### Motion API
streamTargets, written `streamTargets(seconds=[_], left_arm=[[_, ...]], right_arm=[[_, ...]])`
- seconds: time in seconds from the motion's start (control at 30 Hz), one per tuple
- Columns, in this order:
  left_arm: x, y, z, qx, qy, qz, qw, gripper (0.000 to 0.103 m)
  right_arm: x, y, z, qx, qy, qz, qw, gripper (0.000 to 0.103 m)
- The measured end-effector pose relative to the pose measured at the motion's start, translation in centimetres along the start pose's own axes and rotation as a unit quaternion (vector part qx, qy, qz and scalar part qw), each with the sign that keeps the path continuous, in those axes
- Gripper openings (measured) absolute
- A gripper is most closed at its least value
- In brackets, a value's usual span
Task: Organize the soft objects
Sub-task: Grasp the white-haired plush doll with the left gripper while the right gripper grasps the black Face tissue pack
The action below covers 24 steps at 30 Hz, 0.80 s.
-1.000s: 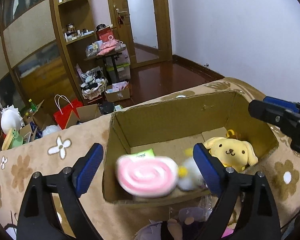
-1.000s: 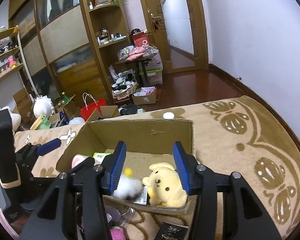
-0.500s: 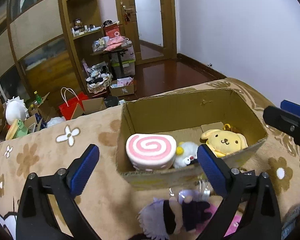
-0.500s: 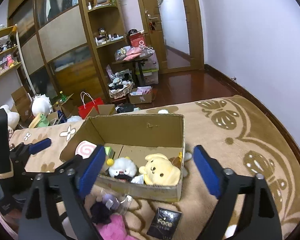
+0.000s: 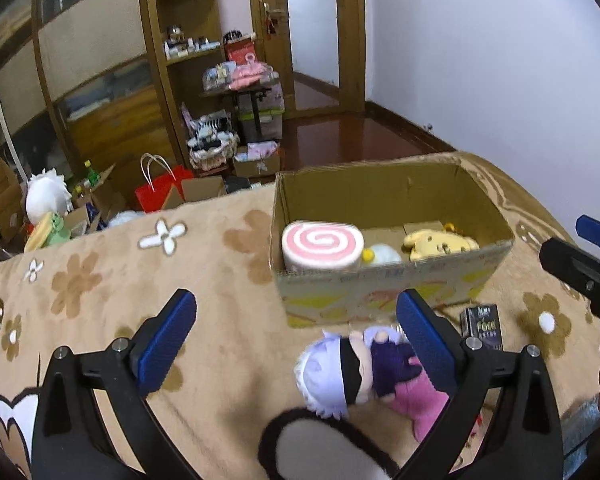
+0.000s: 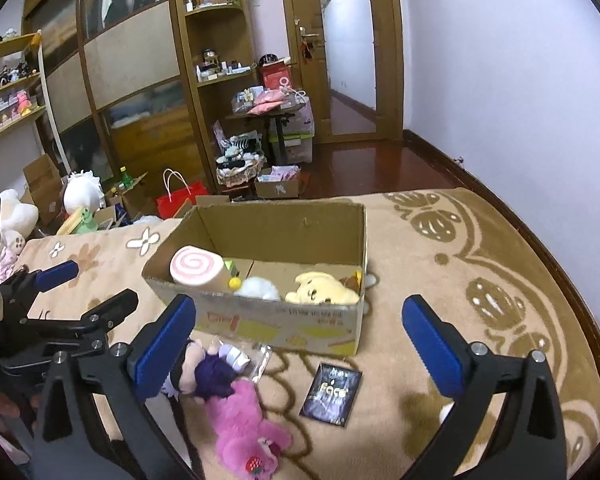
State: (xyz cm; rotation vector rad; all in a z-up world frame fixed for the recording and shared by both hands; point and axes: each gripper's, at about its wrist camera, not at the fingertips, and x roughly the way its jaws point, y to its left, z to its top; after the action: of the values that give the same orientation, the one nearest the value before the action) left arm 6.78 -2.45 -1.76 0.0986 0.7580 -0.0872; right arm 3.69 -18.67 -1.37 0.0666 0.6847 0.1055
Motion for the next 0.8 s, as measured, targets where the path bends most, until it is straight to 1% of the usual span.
streamTargets(seconds=[0.13, 0.27, 0.33, 0.4, 0.57, 0.67, 0.8], left_arm=[[0.2, -0.4, -0.6, 0.007, 0.012, -0.002, 0.9999, 0.1], [1.3, -0.9, -1.2, 0.014, 0.026, -0.005, 0.9995, 0.1], [2.1, -1.1, -1.3, 0.014, 0.036, -0.012, 0.9992, 0.1], [2.9, -1.2, -1.4, 0.014, 0.043, -0.033, 0.9984, 0.1], [5.3, -1.8, -1.9, 0.016, 0.079, -0.043, 0.9958, 0.1], [6.5, -2.0, -2.1, 0.019, 0.094, -0.04, 0.9946, 0.1], [8.0, -2.0, -2.3, 0.011, 0.116, -0.048, 0.992, 0.1]], right_arm=[[0.2, -0.3, -0.6, 0.01, 0.013, -0.003, 1.0, 0.103], [0.7, -0.7, -1.1, 0.023, 0.024, -0.004, 0.999, 0.103], [1.3, -0.9, -1.4, 0.028, 0.033, -0.007, 0.999, 0.103], [2.1, -1.2, -1.6, 0.032, 0.041, -0.011, 0.999, 0.103], [4.4, -2.0, -2.1, 0.049, 0.071, -0.019, 0.996, 0.103], [5.5, -2.2, -2.4, 0.052, 0.083, -0.022, 0.995, 0.103], [7.0, -2.5, -2.9, 0.059, 0.1, -0.026, 0.993, 0.103]])
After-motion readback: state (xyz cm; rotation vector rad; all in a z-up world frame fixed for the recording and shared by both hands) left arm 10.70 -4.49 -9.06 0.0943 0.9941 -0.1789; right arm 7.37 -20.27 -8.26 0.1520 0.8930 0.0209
